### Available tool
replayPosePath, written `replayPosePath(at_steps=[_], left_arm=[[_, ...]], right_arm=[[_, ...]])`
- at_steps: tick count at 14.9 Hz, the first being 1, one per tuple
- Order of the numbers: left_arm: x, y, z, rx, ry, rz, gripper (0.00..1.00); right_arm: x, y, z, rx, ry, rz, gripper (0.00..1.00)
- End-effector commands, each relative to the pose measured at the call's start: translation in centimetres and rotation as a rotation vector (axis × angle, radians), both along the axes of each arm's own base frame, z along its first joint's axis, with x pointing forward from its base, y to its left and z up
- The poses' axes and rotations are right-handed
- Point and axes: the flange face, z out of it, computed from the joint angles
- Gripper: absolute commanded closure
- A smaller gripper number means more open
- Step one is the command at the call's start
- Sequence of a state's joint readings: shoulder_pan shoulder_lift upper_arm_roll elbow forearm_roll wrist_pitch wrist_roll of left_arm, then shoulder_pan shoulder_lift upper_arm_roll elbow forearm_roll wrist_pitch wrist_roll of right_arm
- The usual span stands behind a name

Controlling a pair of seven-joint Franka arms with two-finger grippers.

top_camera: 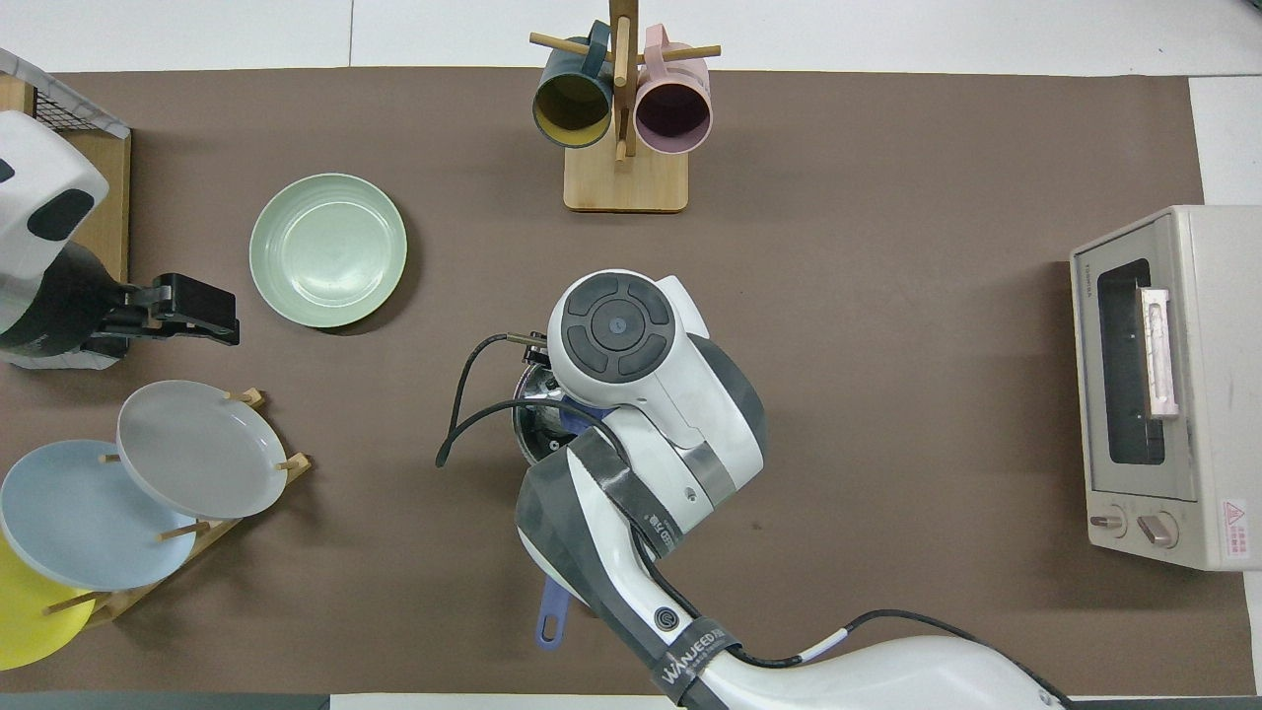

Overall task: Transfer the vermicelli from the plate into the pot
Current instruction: 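Lower the glass lid onto the saucepan with the right gripper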

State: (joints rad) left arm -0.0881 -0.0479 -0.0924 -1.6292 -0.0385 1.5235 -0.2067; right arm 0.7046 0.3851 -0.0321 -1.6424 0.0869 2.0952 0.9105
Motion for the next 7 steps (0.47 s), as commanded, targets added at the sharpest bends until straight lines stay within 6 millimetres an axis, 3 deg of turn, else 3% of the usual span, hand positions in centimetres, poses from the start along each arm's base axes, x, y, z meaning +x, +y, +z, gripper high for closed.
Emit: replayPosePath(at_steps=[1,4,7], left_arm=[[-0.5,0.1,0.1,-0.011,0.003,0.008,0.00],[-0.5,0.1,0.2,-0.012,0.001,0.008,0.00],[-0.5,0.1,0.2,-0.012,0.001,0.008,0.00]], right_arm=[[-1.7,1.4,0.1,-0.042,-0.002,0.074,0.00],[-3.7,2.7,-0.3,-0.068,0.000,0.121,0.00],[-4.1,2.1,-0.9,-0.118,-0.015,0.190,0.00]])
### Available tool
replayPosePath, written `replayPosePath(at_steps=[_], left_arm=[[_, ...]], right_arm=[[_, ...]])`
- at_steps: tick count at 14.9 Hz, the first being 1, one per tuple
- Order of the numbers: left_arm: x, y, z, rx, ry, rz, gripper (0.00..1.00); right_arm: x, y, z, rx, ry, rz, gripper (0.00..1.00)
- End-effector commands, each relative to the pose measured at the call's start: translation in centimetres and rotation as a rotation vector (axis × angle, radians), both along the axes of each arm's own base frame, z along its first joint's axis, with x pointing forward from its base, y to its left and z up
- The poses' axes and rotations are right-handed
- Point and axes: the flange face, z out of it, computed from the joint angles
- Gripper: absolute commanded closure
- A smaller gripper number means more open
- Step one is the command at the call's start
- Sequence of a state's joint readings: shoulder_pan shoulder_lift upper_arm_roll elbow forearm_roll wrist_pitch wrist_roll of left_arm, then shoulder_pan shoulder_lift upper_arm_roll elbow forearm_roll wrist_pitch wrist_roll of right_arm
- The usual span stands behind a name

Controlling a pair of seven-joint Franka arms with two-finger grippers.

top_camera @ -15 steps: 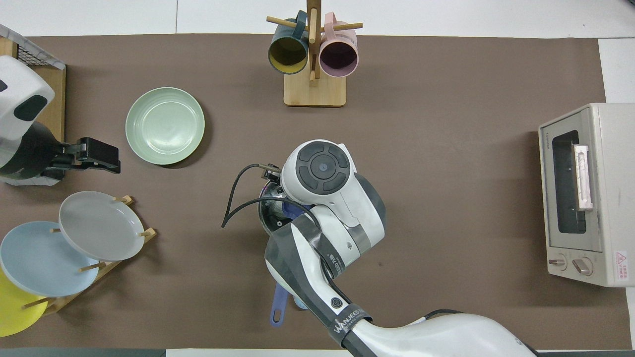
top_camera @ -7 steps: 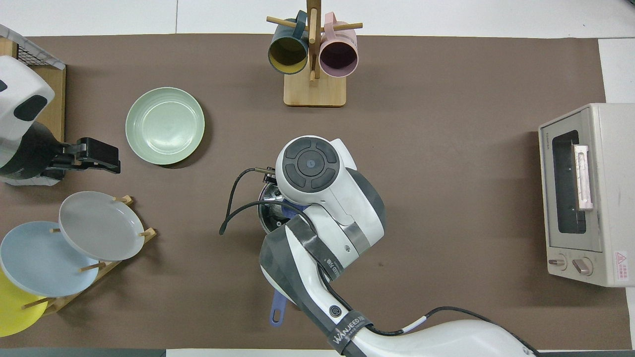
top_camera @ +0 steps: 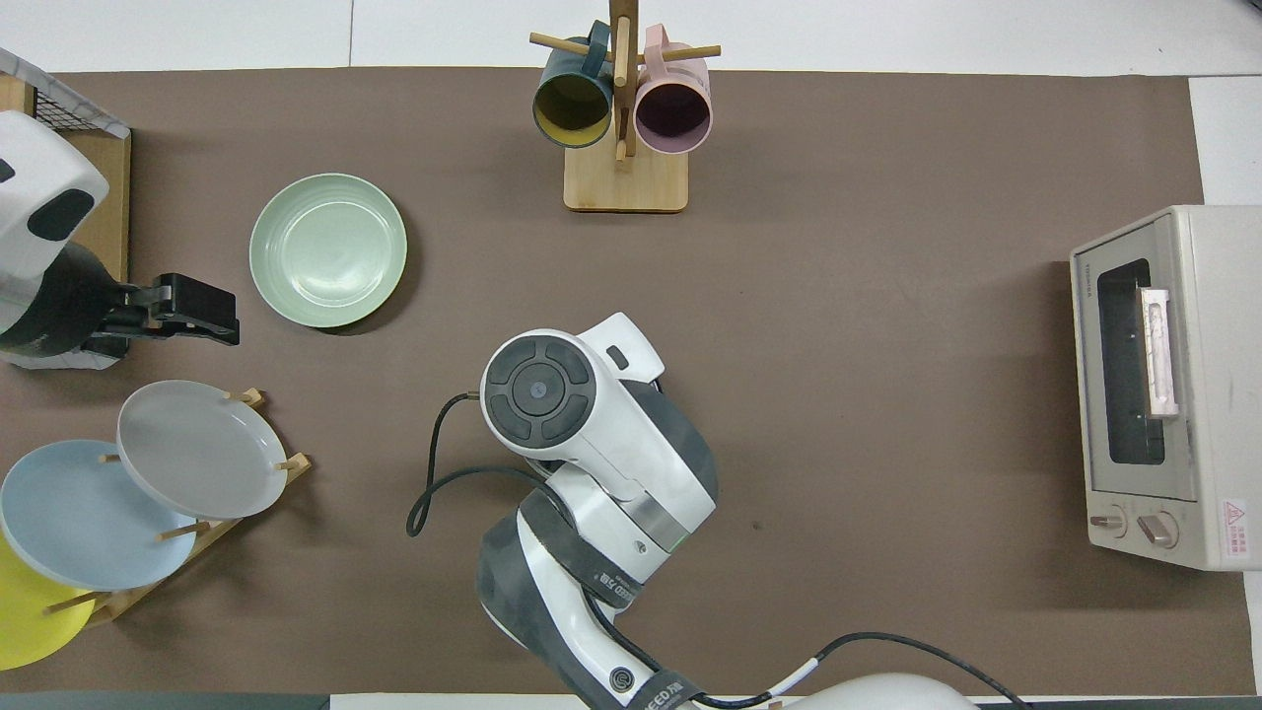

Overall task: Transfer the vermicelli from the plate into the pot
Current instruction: 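Lower the glass lid onto the saucepan with the right gripper, then open the right gripper and lift it away from the lid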

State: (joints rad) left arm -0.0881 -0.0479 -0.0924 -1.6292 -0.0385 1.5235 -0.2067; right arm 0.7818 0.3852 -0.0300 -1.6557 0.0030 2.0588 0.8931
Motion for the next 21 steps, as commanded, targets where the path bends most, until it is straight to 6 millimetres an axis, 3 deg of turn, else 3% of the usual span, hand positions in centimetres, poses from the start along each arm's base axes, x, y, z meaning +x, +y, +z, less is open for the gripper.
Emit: replayPosePath(at_steps=[1,9,14,17,21], left_arm=[[-0.5,0.1,0.1,-0.010,0.003,0.008,0.00],[-0.5,0.1,0.1,-0.010,0.003,0.008,0.00],[-0.5,0.1,0.2,-0.012,0.001,0.008,0.00],[-0.5,0.1,0.2,-0.012,0.001,0.008,0.00],[-0.5,0.1,0.2,-0.012,0.001,0.008,0.00]], right_arm=[[-0.5,-1.1,0.0,-0.032,-0.002,0.068,0.00],[-0.5,-1.4,-1.0,-0.037,-0.003,0.086,0.00],[0.9,-1.8,0.7,-0.029,-0.012,0.068,0.00],[3.5,-5.6,4.6,-0.014,-0.028,0.017,0.00],[4.4,-13.0,11.6,-0.025,0.002,0.039,0.00]])
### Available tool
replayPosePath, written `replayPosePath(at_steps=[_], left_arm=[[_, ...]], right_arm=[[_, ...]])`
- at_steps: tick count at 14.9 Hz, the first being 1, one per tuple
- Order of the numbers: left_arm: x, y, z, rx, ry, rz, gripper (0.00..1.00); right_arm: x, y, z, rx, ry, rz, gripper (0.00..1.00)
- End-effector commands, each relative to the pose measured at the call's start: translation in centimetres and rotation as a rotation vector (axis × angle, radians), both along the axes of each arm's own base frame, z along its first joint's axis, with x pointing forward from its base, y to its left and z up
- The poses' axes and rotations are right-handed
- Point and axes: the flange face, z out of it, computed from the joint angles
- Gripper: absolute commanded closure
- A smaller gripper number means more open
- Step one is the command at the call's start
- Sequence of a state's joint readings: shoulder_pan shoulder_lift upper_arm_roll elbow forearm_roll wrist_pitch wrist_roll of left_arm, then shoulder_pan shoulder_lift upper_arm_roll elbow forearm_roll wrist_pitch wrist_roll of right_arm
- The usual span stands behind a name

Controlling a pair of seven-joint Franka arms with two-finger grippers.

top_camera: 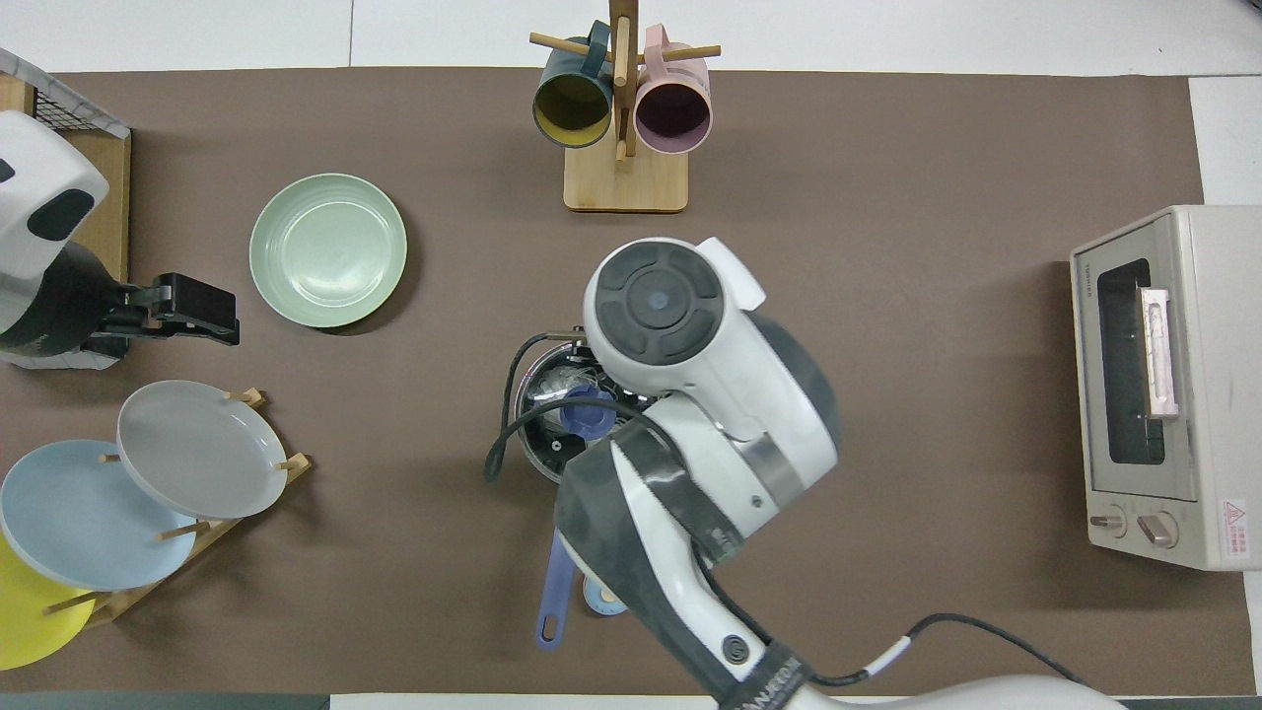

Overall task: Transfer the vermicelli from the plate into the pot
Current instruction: 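Open the right gripper and lift it away from the lid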

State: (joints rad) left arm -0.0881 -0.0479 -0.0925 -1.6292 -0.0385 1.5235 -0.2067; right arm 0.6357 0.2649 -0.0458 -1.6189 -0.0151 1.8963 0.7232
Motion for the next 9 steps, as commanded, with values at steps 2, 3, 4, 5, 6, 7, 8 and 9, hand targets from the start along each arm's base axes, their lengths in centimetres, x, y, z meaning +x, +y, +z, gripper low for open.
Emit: replayPosePath(at_steps=[2,3,4,5,6,7,8,9], left_arm=[[-0.5,0.1,0.2,-0.010,0.001,0.008,0.00],[-0.5,0.1,0.2,-0.012,0.001,0.008,0.00],[-0.5,0.1,0.2,-0.010,0.001,0.008,0.00],[-0.5,0.1,0.2,-0.010,0.001,0.008,0.00],[-0.5,0.1,0.1,-0.010,0.003,0.008,0.00],[-0.5,0.1,0.2,-0.012,0.001,0.008,0.00],[-0.5,0.2,0.2,-0.010,0.001,0.009,0.00],[-0.5,0.1,0.2,-0.012,0.001,0.008,0.00]], right_arm=[[-0.6,-6.9,6.5,-0.003,0.023,0.059,0.00],[-0.6,-8.4,7.5,-0.005,0.032,0.070,0.00],[-0.7,-10.1,8.7,-0.006,0.037,0.074,0.00],[-0.7,-12.0,9.7,-0.008,0.045,0.077,0.00],[-0.8,-13.9,10.7,-0.010,0.055,0.084,0.00],[-0.9,-16.0,11.6,-0.011,0.063,0.083,0.00],[-0.9,-18.1,12.0,-0.018,0.090,0.087,0.00],[-0.7,-19.9,13.5,-0.017,0.097,0.098,0.00]])
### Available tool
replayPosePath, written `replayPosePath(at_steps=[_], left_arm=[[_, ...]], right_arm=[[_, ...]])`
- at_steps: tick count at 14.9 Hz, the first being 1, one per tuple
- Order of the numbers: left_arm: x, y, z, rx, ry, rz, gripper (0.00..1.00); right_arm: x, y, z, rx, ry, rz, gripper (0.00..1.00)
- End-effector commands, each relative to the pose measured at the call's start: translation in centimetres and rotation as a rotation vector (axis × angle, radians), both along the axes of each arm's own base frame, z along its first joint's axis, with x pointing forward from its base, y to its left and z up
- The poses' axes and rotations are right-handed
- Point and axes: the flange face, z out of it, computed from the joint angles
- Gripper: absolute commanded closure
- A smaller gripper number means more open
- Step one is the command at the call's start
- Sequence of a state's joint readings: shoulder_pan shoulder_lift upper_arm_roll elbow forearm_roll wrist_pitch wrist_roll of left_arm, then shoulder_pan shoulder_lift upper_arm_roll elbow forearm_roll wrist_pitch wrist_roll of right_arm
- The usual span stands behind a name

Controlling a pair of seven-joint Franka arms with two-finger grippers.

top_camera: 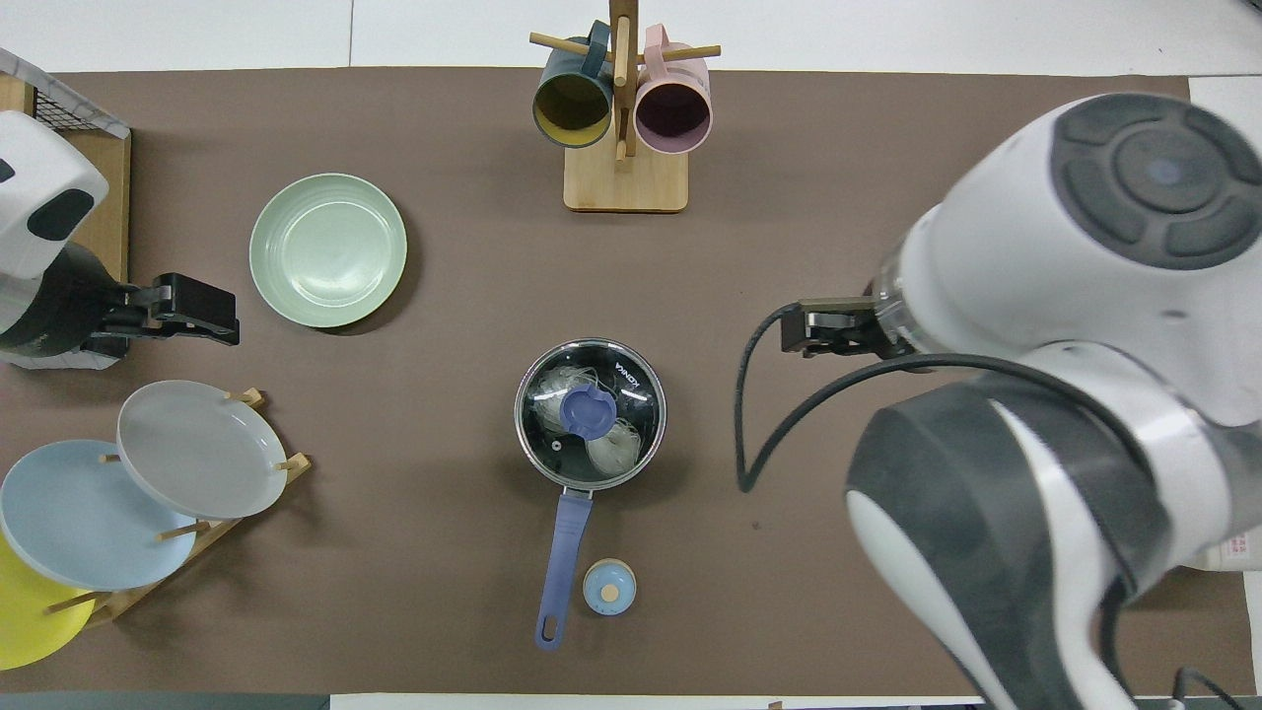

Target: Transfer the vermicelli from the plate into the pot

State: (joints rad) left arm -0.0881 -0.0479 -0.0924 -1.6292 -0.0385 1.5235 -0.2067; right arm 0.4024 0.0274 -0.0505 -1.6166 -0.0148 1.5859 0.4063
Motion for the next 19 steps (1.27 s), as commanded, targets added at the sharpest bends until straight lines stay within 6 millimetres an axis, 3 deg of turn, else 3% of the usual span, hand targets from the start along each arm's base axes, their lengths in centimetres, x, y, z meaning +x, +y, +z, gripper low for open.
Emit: replayPosePath(at_steps=[1,2,5,6,9,14,19], left_arm=[[-0.5,0.1,0.2,-0.012,0.001,0.008,0.00],[-0.5,0.1,0.2,-0.010,0.001,0.008,0.00],[-0.5,0.1,0.2,-0.012,0.001,0.008,0.00],[-0.5,0.1,0.2,-0.012,0.001,0.008,0.00],[-0.5,0.1,0.2,-0.010,0.002,0.008,0.00],[-0.5,0.1,0.2,-0.012,0.001,0.008,0.00],[-0.5,0.1,0.2,-0.011,0.003,0.008,0.00]], right_arm=[[0.1,-4.7,2.6,-0.001,0.037,0.034,0.00],[0.7,-7.4,3.0,-0.005,0.058,0.042,0.00],[1.7,-12.5,2.9,0.004,0.080,0.045,0.00],[1.7,-13.4,2.8,0.010,0.079,0.043,0.00],[2.3,-15.5,2.4,0.010,0.077,0.020,0.00],[1.7,-16.2,2.5,0.022,0.088,0.063,0.00],[1.7,-19.0,2.2,0.027,0.088,0.022,0.00]])
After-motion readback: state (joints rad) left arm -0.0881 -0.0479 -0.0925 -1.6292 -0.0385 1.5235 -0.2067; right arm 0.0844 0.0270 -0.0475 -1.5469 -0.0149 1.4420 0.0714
